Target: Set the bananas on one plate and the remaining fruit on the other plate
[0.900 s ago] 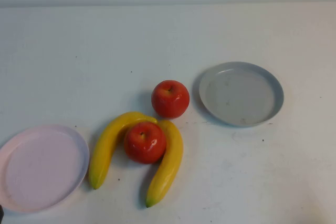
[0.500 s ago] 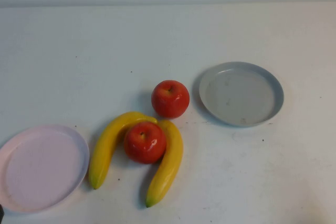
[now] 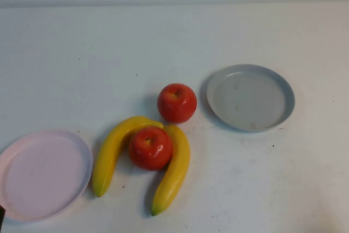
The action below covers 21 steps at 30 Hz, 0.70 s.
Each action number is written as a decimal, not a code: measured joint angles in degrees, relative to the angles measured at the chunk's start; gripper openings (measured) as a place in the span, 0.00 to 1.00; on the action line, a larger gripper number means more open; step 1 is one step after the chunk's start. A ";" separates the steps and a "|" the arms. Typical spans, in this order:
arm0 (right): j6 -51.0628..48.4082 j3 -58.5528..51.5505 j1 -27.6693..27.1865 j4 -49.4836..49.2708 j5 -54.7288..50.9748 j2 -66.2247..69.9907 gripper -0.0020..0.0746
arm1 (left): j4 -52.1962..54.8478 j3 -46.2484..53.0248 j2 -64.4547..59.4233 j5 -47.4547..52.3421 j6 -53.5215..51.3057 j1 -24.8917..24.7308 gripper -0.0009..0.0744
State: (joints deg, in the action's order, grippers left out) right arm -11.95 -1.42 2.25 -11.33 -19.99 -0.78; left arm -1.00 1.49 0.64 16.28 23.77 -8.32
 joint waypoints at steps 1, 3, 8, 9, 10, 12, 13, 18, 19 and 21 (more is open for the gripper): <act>0.00 0.00 0.00 0.00 0.00 0.00 0.00 | -0.52 0.00 0.00 -0.64 1.52 0.00 0.01; 0.00 0.00 0.00 0.00 0.00 0.00 0.00 | -1.62 0.00 0.00 -2.84 5.30 0.00 0.01; 0.00 0.00 0.00 0.00 0.00 0.00 0.00 | -1.14 0.00 0.00 -6.37 6.62 0.00 0.01; 0.00 0.00 0.00 0.00 0.00 0.00 0.00 | -1.01 0.00 0.00 -6.48 6.62 0.00 0.01; 0.00 0.00 0.00 0.00 0.00 0.00 0.00 | -0.88 0.00 0.00 -6.48 6.62 0.00 0.01; 0.00 0.00 0.00 0.00 0.00 0.00 0.00 | -0.89 0.00 0.00 -6.48 6.86 0.00 0.01; 0.00 0.00 0.00 0.00 0.00 0.00 0.00 | -0.89 0.00 0.00 -6.48 6.97 0.00 0.01; 0.00 0.00 0.00 0.00 0.00 0.00 0.00 | -2.94 0.00 0.00 -6.81 11.33 0.00 0.01; 0.00 0.00 0.00 0.00 0.00 0.00 0.00 | -3.50 0.00 0.00 -6.81 12.17 0.00 0.01; 0.00 0.00 0.00 0.00 0.00 0.00 0.00 | -3.84 -1.60 -1.43 -4.73 12.66 0.00 0.01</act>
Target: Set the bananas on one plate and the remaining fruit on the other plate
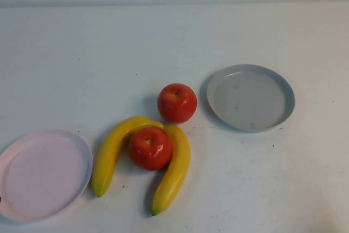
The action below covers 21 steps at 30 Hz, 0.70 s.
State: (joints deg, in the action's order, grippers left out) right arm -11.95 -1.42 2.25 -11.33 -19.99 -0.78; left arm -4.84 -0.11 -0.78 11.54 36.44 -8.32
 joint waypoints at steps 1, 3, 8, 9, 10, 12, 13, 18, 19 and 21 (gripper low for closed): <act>0.00 0.00 0.00 0.00 0.00 0.00 0.00 | 0.00 -1.23 -1.07 1.44 0.00 0.00 0.01; 0.00 0.00 0.00 0.00 0.00 0.00 0.00 | 0.00 -5.37 -3.56 6.06 -0.76 0.00 0.01; 0.00 0.00 0.00 0.00 0.00 0.00 0.00 | 0.00 -18.47 -11.03 21.32 -9.71 0.00 0.01; 0.00 0.00 0.00 0.00 0.00 0.00 0.00 | 0.00 -21.42 -12.99 24.74 -12.00 0.00 0.01; 0.00 0.00 0.00 0.00 0.00 0.00 0.00 | 0.00 -23.74 -15.09 28.13 -13.87 0.00 0.01; 0.00 0.00 0.00 0.00 0.00 0.00 0.00 | 0.00 -29.41 -19.66 34.49 -18.58 0.00 0.01; 0.00 0.00 0.00 0.00 0.00 0.00 0.00 | -0.23 -31.57 -21.64 36.90 -21.43 0.00 0.01; 0.00 0.00 0.00 0.00 0.00 0.00 0.00 | -3.47 -43.19 -34.51 51.12 -35.10 0.00 0.01; 0.00 0.00 0.00 0.00 0.00 0.00 0.00 | -3.85 -45.07 -37.41 53.43 -36.88 0.00 0.01; 0.00 0.00 0.00 0.00 0.00 0.00 0.00 | -4.78 -47.87 -42.46 56.10 -39.96 0.00 0.01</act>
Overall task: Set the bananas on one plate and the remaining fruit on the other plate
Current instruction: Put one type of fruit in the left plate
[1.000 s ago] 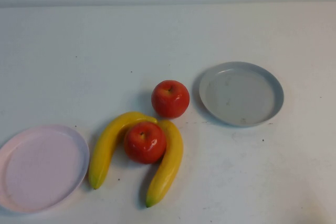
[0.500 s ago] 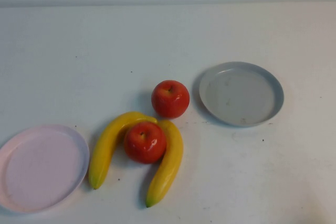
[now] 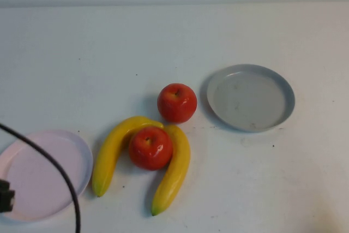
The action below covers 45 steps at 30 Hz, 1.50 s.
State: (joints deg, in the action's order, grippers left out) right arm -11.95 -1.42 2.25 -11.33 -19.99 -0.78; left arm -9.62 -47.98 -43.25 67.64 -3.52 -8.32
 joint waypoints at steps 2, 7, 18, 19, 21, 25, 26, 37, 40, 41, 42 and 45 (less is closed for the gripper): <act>0.00 0.00 0.00 0.00 0.00 0.00 0.00 | -2.17 -2.15 -5.18 -0.19 -4.07 0.00 0.01; 0.00 0.00 0.00 0.00 0.00 0.00 0.00 | -5.19 -7.21 -17.55 -3.92 -8.84 -5.10 0.01; 0.00 0.00 0.00 0.00 0.00 0.00 0.00 | 3.03 -22.73 -41.38 -6.67 -9.26 -23.57 0.01; 0.00 0.00 0.00 0.00 0.00 0.00 0.00 | 4.81 -23.96 -42.89 -6.44 -9.26 -25.11 0.01; 0.00 0.00 0.00 0.00 0.00 0.00 0.00 | 6.90 -25.81 -45.35 -6.44 -9.26 -27.76 0.01; 0.00 0.00 0.00 0.00 0.00 0.00 0.00 | 7.77 -28.18 -48.74 -7.04 -10.43 -29.93 0.07; 0.00 0.00 0.00 0.00 0.00 0.00 0.00 | 8.01 -28.46 -49.39 -7.20 -10.94 -29.93 0.11; 0.00 0.00 0.00 0.00 0.00 0.00 0.00 | 10.57 -29.50 -57.23 -11.57 -7.58 -29.93 0.90; 0.00 0.00 0.00 0.00 0.00 0.00 0.00 | 11.05 -29.50 -57.61 -12.25 -7.45 -29.93 0.90; 0.00 0.00 0.00 0.00 0.00 0.00 0.00 | 11.29 -29.50 -57.61 -12.23 -7.35 -29.93 0.90; 0.00 0.00 0.00 0.00 0.00 0.00 0.00 | 11.44 -29.50 -57.61 -12.36 -7.35 -29.93 0.90; 0.00 0.00 0.00 0.00 0.00 0.00 0.00 | 12.16 -29.50 -57.73 -13.11 -7.35 -29.93 0.90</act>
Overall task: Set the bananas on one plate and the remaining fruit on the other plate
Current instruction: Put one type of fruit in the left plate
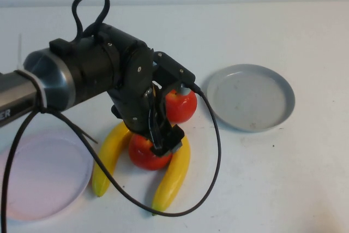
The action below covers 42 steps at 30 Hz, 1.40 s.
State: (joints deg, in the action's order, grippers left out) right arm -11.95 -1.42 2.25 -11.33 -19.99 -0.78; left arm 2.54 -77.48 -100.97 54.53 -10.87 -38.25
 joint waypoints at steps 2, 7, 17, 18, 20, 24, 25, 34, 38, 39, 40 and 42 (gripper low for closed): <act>0.00 0.00 0.00 0.00 0.00 0.00 0.00 | 0.67 0.00 -0.24 -0.30 0.03 0.00 0.90; 0.00 0.00 0.00 0.00 0.00 0.00 0.00 | 1.41 0.00 -2.05 -0.41 0.15 0.00 0.90; 0.00 0.00 0.00 0.00 0.00 0.00 0.00 | 1.62 0.00 -3.55 -0.64 0.25 0.00 0.90; 0.00 0.00 0.00 0.00 0.00 0.00 0.00 | 1.62 0.00 -3.69 -0.68 0.25 0.00 0.90; 0.00 0.00 0.00 0.00 0.00 0.00 0.00 | 1.62 0.00 -3.69 -0.79 0.25 0.00 0.87; 0.00 0.00 0.00 0.00 0.00 0.00 0.00 | 1.62 0.00 -3.69 -0.96 0.25 0.00 0.76; 0.00 0.00 0.00 0.00 0.00 0.00 0.00 | 1.62 0.00 -3.69 -1.16 0.25 0.00 0.76; 0.00 0.00 0.00 0.00 0.00 0.00 0.00 | 1.40 -0.24 -2.19 -0.45 0.25 0.00 0.76; 0.00 0.00 0.00 0.00 0.00 0.00 0.00 | 1.44 -1.91 1.36 4.72 0.67 0.00 0.76; 0.00 0.00 0.00 0.00 0.00 0.00 0.00 | 1.89 -2.25 2.18 6.04 1.39 0.00 0.76; 0.00 0.00 0.00 0.00 0.00 0.00 0.00 | 2.69 -2.49 3.18 7.67 2.00 0.00 0.76; 0.00 0.00 0.00 0.00 0.00 0.00 0.00 | 4.27 -2.70 4.82 10.69 2.52 0.00 0.76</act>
State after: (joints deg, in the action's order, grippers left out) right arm -11.95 -1.42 2.25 -11.33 -19.99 -0.78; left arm 6.82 -80.19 -96.15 65.22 -8.34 -38.25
